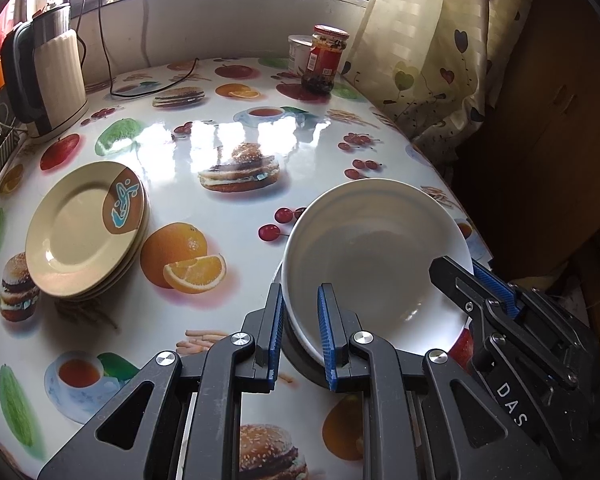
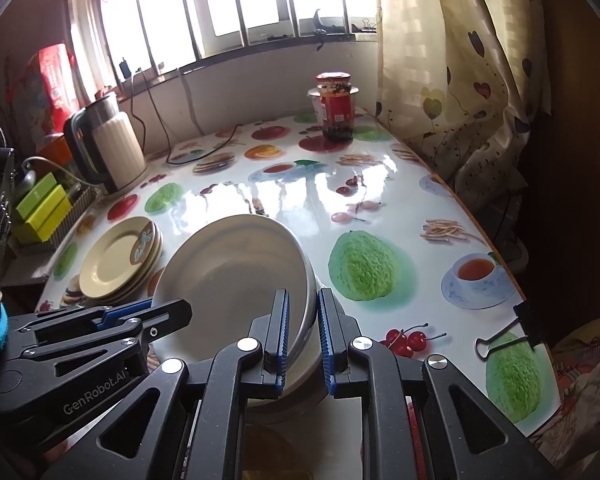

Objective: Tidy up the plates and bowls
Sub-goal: 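Lower the striped bowl onto the bowl stack with both tools, then close both tools on the rim of the nested steel-and-white bowl stack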

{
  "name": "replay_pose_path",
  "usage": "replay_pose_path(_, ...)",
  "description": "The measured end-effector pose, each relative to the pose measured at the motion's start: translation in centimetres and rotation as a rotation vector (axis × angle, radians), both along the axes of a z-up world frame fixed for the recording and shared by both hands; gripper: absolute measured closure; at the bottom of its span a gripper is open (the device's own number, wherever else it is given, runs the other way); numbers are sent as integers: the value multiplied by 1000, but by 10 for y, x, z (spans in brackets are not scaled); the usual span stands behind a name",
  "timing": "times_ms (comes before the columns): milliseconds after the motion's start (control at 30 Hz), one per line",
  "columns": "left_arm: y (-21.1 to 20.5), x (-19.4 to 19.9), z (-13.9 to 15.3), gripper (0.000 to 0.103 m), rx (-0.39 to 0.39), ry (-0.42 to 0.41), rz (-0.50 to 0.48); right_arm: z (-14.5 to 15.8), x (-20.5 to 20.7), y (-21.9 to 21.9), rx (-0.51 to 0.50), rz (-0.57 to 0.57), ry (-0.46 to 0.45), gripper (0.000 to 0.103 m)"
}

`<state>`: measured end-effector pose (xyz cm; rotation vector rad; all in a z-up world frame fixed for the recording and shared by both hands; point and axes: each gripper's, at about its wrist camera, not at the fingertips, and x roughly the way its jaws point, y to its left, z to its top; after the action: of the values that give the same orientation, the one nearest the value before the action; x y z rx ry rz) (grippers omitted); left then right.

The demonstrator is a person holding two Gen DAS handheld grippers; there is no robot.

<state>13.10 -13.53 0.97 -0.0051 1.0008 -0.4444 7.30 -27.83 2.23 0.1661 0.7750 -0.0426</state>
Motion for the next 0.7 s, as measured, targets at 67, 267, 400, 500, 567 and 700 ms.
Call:
replay_pose_path(67, 0, 0, 0, 85, 1, 1, -1, -2, -1, -1, 2, -1, 2, 88)
replay_pose_path(267, 0, 1, 0, 85, 4, 1, 1, -5, 0, -2, 8, -3, 7, 88)
replay_pose_path(400, -2, 1, 0, 85, 5, -1, 1, -7, 0, -2, 8, -5, 10, 88)
replay_pose_path(500, -2, 1, 0, 85, 7, -4, 0, -9, 0, -3, 14, -14, 10, 88)
replay_pose_path(567, -1, 1, 0, 85, 6, -5, -1, -9, 0, -4, 18, -14, 8, 88)
replay_pose_path(700, -2, 1, 0, 85, 4, -5, -1, -10, -1, -5, 20, -14, 9, 88)
